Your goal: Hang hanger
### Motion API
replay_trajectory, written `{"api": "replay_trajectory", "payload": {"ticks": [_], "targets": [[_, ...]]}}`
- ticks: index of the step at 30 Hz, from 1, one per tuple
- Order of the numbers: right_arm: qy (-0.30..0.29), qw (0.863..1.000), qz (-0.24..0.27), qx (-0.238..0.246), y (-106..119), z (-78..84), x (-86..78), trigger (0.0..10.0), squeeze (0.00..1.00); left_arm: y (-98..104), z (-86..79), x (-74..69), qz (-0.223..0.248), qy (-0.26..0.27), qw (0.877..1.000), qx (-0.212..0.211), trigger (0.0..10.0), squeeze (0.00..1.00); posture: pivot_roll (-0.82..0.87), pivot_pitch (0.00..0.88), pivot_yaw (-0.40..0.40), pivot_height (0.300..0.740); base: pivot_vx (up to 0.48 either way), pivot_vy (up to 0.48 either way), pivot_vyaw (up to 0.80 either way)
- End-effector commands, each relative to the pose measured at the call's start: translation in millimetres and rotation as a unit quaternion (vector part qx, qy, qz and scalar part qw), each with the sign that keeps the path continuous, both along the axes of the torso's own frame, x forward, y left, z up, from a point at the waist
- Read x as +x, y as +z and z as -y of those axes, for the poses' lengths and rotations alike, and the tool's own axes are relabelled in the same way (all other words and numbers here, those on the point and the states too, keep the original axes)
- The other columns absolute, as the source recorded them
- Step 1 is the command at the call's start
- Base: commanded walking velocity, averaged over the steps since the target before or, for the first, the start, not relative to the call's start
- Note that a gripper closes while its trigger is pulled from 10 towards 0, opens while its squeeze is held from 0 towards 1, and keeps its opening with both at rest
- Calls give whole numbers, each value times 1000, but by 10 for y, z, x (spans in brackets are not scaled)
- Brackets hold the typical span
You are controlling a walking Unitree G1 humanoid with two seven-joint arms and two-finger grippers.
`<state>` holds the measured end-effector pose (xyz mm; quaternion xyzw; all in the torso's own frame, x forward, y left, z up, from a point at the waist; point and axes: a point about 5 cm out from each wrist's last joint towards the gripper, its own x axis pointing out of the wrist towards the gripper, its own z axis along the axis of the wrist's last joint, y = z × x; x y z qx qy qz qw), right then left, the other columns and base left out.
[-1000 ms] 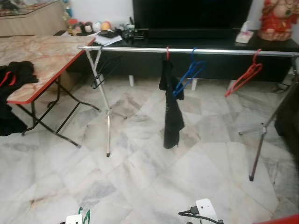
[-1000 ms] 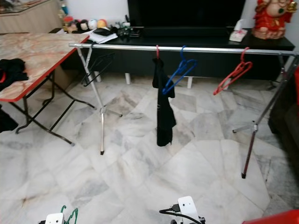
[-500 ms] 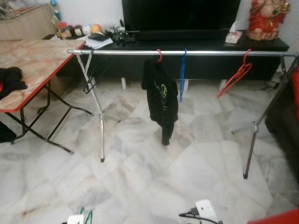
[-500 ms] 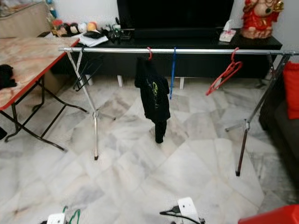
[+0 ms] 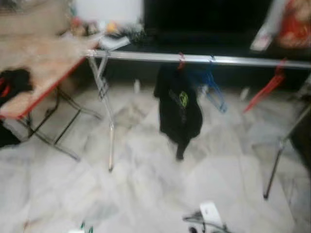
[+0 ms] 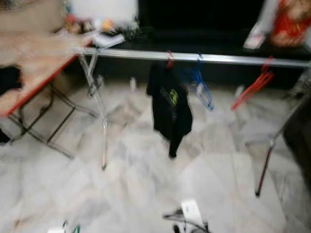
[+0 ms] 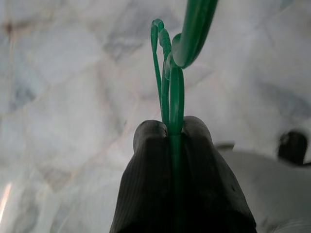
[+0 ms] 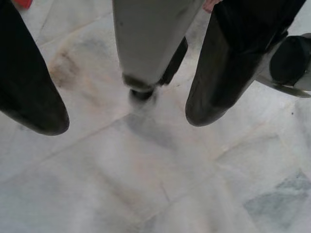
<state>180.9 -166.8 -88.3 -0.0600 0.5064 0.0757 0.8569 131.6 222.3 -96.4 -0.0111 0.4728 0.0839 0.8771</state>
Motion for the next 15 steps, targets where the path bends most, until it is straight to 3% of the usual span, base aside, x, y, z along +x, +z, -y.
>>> {"api": "replay_trajectory", "payload": {"ticks": [1,5,15], "targets": [[-2,1000,-10,-5,-21,63,-55,10000,0,2,33,32,0,-7,1000,-2,10000,0,-31,0,49,740,300,0,-769],[-3,1000,-9,-4,-20,63,-53,10000,0,0,27,25,-2,-6,1000,-1,10000,0,-31,0,49,740,300,0,-763],[-7,1000,-5,-10,-17,72,-49,10000,0,-11,31,-2,-6,-7,1000,-4,10000,0,-32,0,47,740,305,0,0]]}}
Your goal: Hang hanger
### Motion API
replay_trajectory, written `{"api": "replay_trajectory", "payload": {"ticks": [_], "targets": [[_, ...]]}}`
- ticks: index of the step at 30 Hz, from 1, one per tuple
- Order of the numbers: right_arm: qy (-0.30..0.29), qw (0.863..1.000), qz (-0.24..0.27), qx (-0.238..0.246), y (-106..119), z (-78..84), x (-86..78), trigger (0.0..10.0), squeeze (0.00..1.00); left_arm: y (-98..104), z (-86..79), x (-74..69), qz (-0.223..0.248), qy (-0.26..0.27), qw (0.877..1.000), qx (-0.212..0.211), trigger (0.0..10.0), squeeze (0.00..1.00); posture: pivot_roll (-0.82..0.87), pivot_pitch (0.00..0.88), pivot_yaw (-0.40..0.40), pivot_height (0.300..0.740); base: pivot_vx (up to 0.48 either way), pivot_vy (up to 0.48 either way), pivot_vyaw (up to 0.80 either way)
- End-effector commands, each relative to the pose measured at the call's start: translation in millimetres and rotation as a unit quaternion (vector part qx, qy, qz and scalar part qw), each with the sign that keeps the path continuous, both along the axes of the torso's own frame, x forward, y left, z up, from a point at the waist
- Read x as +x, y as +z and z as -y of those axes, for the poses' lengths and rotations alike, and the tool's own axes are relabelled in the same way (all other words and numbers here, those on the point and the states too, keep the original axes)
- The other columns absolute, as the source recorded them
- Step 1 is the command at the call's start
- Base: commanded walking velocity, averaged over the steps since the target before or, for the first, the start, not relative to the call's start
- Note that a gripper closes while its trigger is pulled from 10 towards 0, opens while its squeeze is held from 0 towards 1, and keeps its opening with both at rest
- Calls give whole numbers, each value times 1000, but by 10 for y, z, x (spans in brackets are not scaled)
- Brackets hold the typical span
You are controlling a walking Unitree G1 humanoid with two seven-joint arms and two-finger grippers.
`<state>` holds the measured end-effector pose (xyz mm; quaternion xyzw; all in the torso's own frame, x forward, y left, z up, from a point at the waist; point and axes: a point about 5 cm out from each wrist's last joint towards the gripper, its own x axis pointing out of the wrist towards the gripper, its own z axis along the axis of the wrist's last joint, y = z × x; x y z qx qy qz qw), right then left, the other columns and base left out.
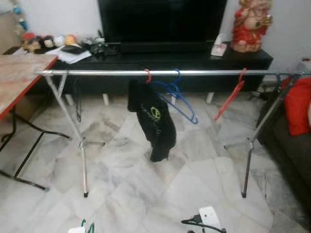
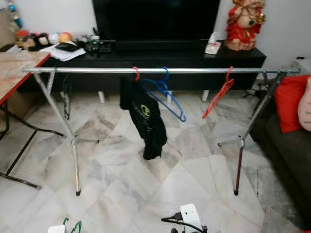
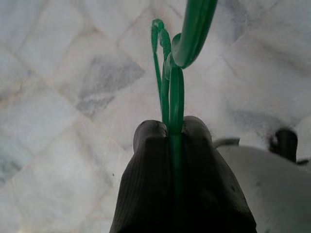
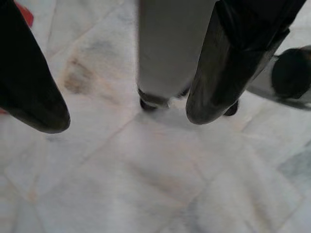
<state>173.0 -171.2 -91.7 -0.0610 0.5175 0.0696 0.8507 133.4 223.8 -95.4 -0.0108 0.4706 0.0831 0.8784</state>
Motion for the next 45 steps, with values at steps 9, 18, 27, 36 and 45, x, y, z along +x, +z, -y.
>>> {"api": "replay_trajectory", "payload": {"ticks": [9,18,27,36,45], "targets": [[1,1000,6,-6,16,29,29,10000,0,-21,43,-24,-10,-5,1000,-2,10000,0,-30,0,44,740,305,0,0],[1,1000,6,-6,15,32,28,10000,0,-26,52,-30,-12,-6,1000,-2,10000,0,-31,0,45,740,305,0,0],[3,1000,4,-7,17,31,32,10000,0,-27,51,-31,-12,-5,1000,-2,10000,0,-29,0,44,740,305,0,0],[5,1000,4,-9,18,31,36,10000,0,-22,39,-22,-12,-3,1000,0,10000,0,-28,0,45,740,305,0,0],[7,1000,1,-12,15,32,31,10000,0,-19,39,-19,-9,-5,1000,0,10000,0,-28,0,47,740,304,0,0]]}}
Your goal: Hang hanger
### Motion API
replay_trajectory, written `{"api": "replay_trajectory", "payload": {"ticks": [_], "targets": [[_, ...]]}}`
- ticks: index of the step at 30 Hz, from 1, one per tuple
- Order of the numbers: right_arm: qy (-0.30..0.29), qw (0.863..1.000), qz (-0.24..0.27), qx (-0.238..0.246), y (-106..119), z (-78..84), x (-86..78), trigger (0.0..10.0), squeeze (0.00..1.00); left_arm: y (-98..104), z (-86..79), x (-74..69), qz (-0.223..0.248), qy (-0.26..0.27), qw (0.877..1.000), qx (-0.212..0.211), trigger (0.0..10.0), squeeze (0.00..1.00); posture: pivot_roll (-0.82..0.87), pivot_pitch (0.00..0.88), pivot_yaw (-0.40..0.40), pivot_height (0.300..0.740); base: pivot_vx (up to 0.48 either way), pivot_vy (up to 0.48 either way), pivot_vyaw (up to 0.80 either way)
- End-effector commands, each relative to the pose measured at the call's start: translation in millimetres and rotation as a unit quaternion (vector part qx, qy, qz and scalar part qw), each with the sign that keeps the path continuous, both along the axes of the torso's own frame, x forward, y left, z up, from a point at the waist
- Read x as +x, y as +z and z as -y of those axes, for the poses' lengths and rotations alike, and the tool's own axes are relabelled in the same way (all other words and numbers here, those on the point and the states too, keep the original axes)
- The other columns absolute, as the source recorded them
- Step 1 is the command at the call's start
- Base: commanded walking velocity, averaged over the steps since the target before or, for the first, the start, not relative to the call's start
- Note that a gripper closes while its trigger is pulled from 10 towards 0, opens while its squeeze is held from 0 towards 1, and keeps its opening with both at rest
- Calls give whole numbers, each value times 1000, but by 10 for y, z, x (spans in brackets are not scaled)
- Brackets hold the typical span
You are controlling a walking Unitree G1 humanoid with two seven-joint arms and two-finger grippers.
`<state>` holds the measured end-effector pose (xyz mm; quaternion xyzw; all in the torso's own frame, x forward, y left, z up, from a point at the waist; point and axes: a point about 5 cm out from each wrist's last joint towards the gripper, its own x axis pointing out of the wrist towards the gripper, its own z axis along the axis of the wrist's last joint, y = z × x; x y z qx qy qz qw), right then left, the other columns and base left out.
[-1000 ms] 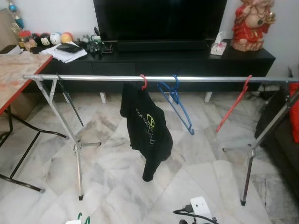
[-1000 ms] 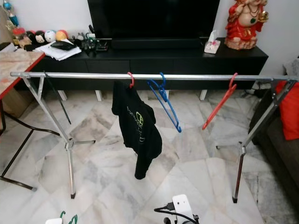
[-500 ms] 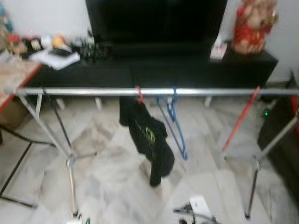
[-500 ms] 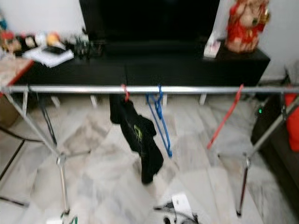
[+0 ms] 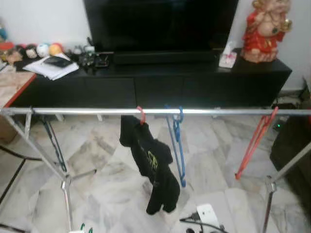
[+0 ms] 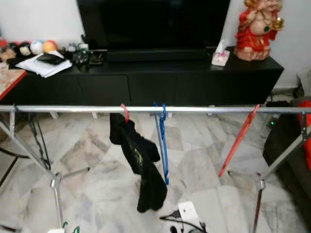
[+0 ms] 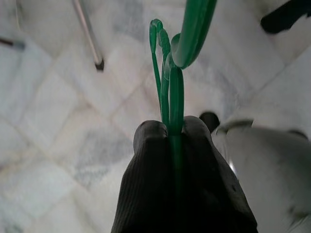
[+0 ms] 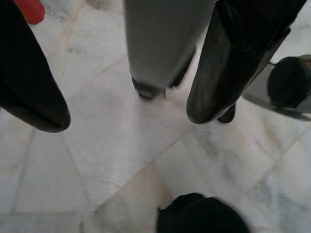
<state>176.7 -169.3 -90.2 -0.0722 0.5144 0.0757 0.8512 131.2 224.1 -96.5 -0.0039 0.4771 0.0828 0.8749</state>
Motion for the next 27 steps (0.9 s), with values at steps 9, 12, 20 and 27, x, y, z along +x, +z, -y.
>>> {"api": "replay_trajectory", "payload": {"ticks": [9,12,20,27], "targets": [[-2,1000,-3,-6,-2,48,-12,10000,0,26,-10,40,19,3,999,26,10000,0,-32,0,51,740,197,0,0],[0,1000,-4,-7,-4,52,-17,10000,0,109,-106,139,66,26,996,48,10000,0,-31,0,51,740,0,0,0],[9,1000,-5,-9,-5,54,-21,10000,0,370,-228,420,187,12,978,86,10000,0,-32,0,53,740,0,0,0],[12,1000,-5,-10,-2,56,-15,10000,0,581,-270,598,271,7,957,102,10000,0,-30,0,51,740,0,0,0]]}}
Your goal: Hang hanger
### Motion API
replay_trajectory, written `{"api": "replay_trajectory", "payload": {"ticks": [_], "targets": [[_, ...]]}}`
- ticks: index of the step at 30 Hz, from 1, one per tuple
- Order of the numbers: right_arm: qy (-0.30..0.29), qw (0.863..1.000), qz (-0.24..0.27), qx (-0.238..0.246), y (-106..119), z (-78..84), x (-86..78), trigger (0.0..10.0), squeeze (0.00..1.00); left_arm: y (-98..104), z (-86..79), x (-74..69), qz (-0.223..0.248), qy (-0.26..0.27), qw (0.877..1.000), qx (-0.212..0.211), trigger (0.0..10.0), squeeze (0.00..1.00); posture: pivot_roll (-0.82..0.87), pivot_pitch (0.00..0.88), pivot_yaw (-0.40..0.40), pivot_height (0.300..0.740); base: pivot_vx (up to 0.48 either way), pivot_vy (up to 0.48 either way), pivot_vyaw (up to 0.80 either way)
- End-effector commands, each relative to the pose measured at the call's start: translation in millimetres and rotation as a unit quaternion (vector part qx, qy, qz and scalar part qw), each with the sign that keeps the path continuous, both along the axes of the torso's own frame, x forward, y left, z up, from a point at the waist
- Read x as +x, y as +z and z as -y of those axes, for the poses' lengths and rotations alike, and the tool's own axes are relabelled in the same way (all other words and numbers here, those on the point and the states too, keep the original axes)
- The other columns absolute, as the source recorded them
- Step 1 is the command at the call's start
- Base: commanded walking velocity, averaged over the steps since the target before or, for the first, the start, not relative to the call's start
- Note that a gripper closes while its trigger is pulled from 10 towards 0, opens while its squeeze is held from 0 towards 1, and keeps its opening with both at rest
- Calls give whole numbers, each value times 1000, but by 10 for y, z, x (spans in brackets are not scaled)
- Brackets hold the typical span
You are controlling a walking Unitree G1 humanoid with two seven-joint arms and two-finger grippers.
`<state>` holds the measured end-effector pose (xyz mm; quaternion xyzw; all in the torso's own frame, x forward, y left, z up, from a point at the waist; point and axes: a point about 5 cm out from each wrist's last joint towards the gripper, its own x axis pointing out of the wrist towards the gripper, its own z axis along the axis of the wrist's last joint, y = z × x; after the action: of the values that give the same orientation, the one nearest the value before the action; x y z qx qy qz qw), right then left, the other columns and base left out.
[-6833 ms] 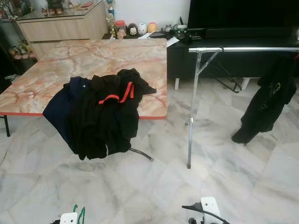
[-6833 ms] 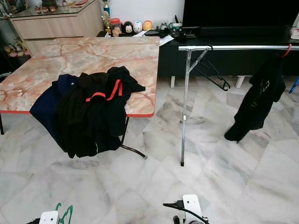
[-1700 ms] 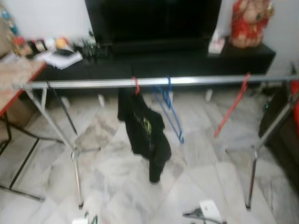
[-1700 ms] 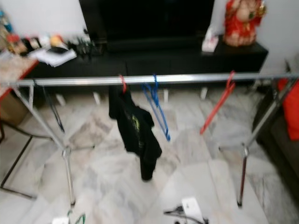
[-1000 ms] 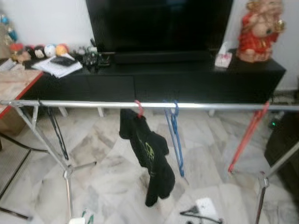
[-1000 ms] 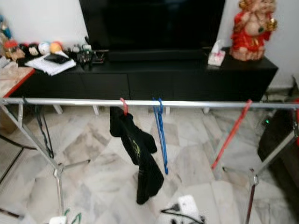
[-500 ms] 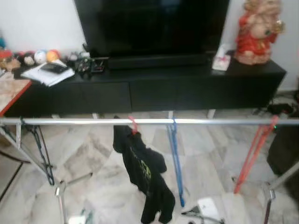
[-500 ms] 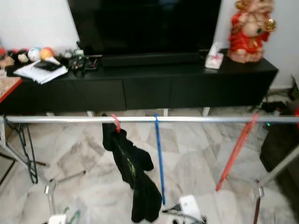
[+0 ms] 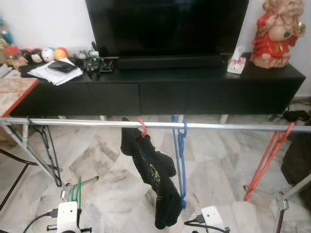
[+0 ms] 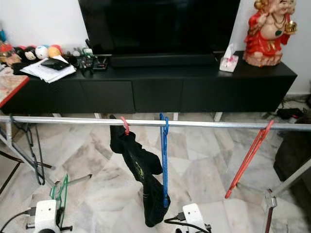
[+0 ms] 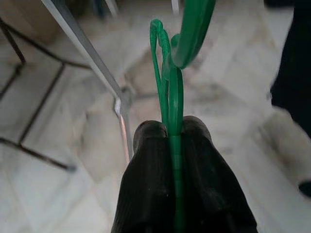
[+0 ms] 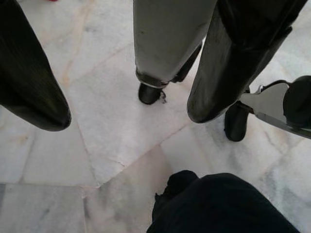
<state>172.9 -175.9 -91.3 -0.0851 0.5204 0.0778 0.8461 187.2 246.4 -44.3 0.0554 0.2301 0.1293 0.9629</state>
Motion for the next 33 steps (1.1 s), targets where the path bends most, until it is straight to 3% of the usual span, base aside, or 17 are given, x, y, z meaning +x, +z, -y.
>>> {"api": "replay_trajectory", "payload": {"ticks": [1,4,5,6,7,14,21,25,33], "targets": [[3,1000,2,1,9,-10,22,10000,0,59,-47,38,18,1,1000,7,10000,0,-30,0,51,740,0,0,0],[3,1000,2,1,9,-10,22,10000,0,62,-46,33,21,1,1000,8,10000,0,-30,0,51,740,0,0,0],[6,1000,3,0,14,-12,33,10000,0,237,133,285,55,-106,993,-8,10000,0,-27,0,49,740,0,0,0],[7,1000,3,-1,16,-13,39,10000,0,317,230,377,65,-158,985,-14,10000,0,-27,0,49,740,0,0,0],[8,1000,3,-1,16,-14,40,10000,0,306,244,376,59,-166,984,-16,10000,0,-28,0,50,740,0,0,0],[14,1000,2,-2,17,-19,42,10000,0,298,250,410,48,-172,984,-16,10000,0,-28,0,50,740,0,0,0],[16,1000,3,-4,18,-13,43,10000,0,612,182,591,135,-123,983,-10,10000,0,-28,0,45,740,0,0,0],[18,1000,3,-6,19,-9,45,10000,0,766,211,742,154,-155,976,0,10000,0,-26,0,44,740,0,0,0],[17,1000,4,-6,20,-15,47,10000,0,861,315,949,136,-196,971,-20,10000,0,-31,0,49,740,0,0,0]]}}
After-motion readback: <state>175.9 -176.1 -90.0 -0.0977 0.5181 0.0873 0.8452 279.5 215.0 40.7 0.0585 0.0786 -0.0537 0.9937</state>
